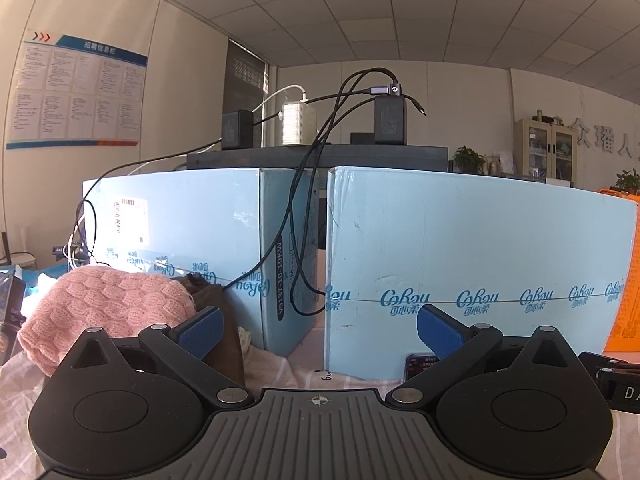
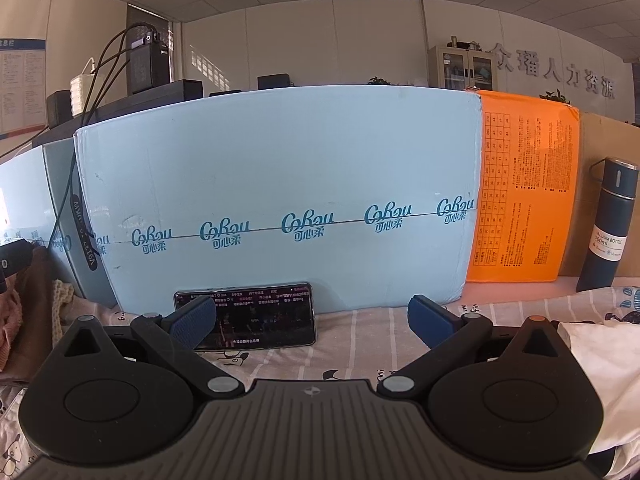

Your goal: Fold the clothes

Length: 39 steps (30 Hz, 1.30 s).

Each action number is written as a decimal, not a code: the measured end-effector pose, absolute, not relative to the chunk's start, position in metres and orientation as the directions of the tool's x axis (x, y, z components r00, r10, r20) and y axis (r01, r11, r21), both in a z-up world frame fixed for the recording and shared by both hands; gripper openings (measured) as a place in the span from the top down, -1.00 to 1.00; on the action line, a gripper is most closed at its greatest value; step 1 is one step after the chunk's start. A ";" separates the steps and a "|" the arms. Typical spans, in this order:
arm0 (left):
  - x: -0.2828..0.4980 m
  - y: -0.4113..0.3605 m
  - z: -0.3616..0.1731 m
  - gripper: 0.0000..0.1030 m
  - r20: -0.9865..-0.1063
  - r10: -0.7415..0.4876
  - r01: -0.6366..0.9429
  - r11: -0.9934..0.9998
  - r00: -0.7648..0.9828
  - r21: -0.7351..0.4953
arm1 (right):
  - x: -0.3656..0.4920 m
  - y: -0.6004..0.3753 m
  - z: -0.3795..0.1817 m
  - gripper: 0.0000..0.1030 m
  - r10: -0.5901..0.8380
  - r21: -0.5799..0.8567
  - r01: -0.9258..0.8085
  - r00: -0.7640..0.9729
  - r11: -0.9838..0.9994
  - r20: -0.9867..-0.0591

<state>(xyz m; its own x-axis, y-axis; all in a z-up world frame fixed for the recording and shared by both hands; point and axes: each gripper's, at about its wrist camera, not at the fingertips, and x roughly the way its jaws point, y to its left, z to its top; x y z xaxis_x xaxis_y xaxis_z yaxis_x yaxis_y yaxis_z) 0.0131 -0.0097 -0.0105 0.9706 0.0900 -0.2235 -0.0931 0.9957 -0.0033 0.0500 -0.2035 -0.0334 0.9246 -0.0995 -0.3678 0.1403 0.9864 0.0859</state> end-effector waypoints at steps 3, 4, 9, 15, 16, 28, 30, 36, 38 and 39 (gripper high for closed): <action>0.014 -0.011 -0.011 -1.00 -0.226 0.076 -0.079 0.997 0.971 -0.004 | 0.050 -0.203 -0.033 -1.00 -0.101 0.086 0.142 0.924 0.986 -0.368; 0.014 -0.011 -0.011 -1.00 -0.227 0.071 -0.074 0.997 0.971 -0.005 | 0.049 -0.203 -0.033 -1.00 -0.102 0.085 0.143 0.924 0.986 -0.369; 0.017 -0.014 -0.014 -1.00 -0.233 0.036 -0.040 0.999 0.972 -0.012 | 0.047 -0.205 -0.033 -1.00 -0.108 0.079 0.147 0.922 0.986 -0.372; 0.020 -0.017 -0.017 -1.00 -0.246 -0.021 0.015 1.000 0.969 -0.024 | 0.044 -0.208 -0.033 -1.00 -0.120 0.067 0.157 0.918 0.985 -0.378; 0.020 -0.017 -0.017 -1.00 -0.248 -0.035 0.028 0.999 0.968 -0.031 | 0.043 -0.209 -0.033 -1.00 -0.122 0.065 0.157 0.918 0.985 -0.377; 0.019 -0.018 -0.016 -1.00 -0.254 -0.092 0.075 0.994 0.963 -0.075 | 0.027 -0.230 -0.028 -1.00 -0.163 0.025 0.184 0.920 0.983 -0.357; 0.021 -0.020 -0.017 -1.00 -0.257 -0.108 0.090 0.993 0.960 -0.083 | 0.022 -0.238 -0.028 -1.00 -0.166 0.022 0.186 0.918 0.982 -0.360; 0.028 -0.025 -0.022 -1.00 -0.298 -0.203 0.161 0.974 0.933 -0.160 | 0.005 -0.269 -0.040 -1.00 -0.199 -0.014 0.210 0.901 0.978 -0.386; 0.029 -0.030 -0.025 -1.00 -0.306 -0.231 0.186 0.968 0.923 -0.169 | -0.002 -0.284 -0.048 -1.00 -0.208 -0.011 0.222 0.891 0.975 -0.404; 0.029 -0.033 -0.026 -1.00 -0.308 -0.244 0.199 0.965 0.919 -0.170 | -0.005 -0.292 -0.052 -1.00 -0.214 -0.010 0.230 0.885 0.973 -0.413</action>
<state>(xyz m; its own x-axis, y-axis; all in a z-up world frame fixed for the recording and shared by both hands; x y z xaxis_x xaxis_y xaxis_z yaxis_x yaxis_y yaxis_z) 0.0294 -0.0331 -0.0261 0.9195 -0.2438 -0.3085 0.1988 0.9651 -0.1703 -0.0054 -0.2915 -0.0523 0.8853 -0.2135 -0.4130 0.2298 0.9732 -0.0104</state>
